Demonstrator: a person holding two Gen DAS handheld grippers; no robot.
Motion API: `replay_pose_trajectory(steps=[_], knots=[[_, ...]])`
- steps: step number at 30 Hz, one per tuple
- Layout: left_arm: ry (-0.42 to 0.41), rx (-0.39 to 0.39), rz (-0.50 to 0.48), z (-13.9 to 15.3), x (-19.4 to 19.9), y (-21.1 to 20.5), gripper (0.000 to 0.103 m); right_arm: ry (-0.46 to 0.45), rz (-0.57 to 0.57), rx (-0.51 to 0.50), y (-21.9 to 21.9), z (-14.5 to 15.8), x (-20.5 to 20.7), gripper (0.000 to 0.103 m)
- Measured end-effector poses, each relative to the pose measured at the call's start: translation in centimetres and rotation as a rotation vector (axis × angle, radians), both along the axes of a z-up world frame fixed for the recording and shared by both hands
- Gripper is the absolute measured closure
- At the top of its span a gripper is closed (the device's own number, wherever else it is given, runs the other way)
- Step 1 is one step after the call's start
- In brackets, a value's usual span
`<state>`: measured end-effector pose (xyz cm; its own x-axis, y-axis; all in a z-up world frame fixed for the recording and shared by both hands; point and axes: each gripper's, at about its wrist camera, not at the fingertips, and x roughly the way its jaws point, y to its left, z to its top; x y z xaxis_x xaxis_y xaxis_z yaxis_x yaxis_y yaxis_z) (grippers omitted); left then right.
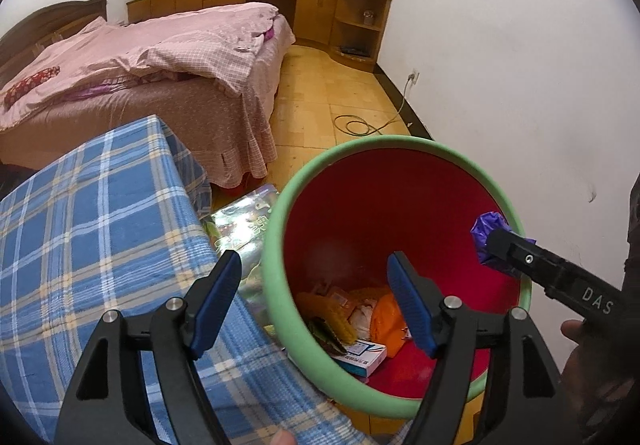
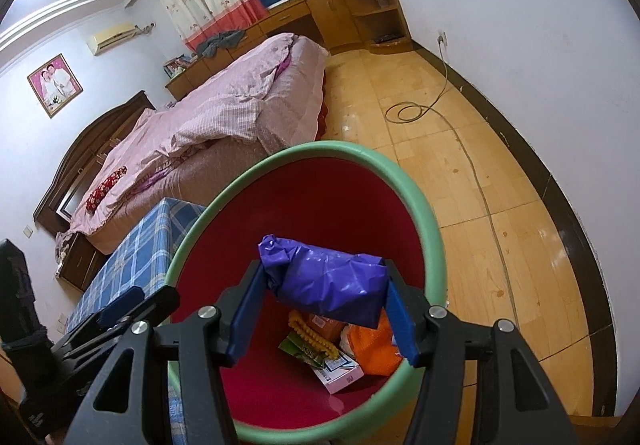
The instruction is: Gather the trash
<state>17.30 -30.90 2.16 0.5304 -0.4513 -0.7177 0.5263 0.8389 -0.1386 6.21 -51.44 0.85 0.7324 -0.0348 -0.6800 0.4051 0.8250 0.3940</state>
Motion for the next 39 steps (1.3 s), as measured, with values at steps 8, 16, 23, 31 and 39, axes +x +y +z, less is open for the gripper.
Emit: replay_pose_trajectory(steps=[8, 16, 23, 31, 39], knots=[[0.007, -0.003, 0.021, 0.1, -0.1, 0.7, 0.028, -0.010, 0.022, 0.024, 0.3, -0.2, 0.5, 0.024], [0.002, -0.014, 0.035, 0.9, -1.0, 1.9, 0.028, -0.027, 0.020, 0.014, 1.0, 0.9, -0.3, 0.023], [-0.015, -0.027, 0.060, 2.4, -2.2, 3.9, 0.028, -0.057, 0.034, -0.002, 2.7, 2.6, -1.3, 0.023], [-0.043, -0.040, 0.097, 4.3, -3.9, 7.2, 0.028, -0.095, 0.070, -0.027, 5.7, 4.6, -2.7, 0.023], [-0.068, -0.028, 0.173, 5.7, -5.7, 11.8, 0.028, -0.123, 0.131, -0.059, 9.6, 6.2, -3.5, 0.022]])
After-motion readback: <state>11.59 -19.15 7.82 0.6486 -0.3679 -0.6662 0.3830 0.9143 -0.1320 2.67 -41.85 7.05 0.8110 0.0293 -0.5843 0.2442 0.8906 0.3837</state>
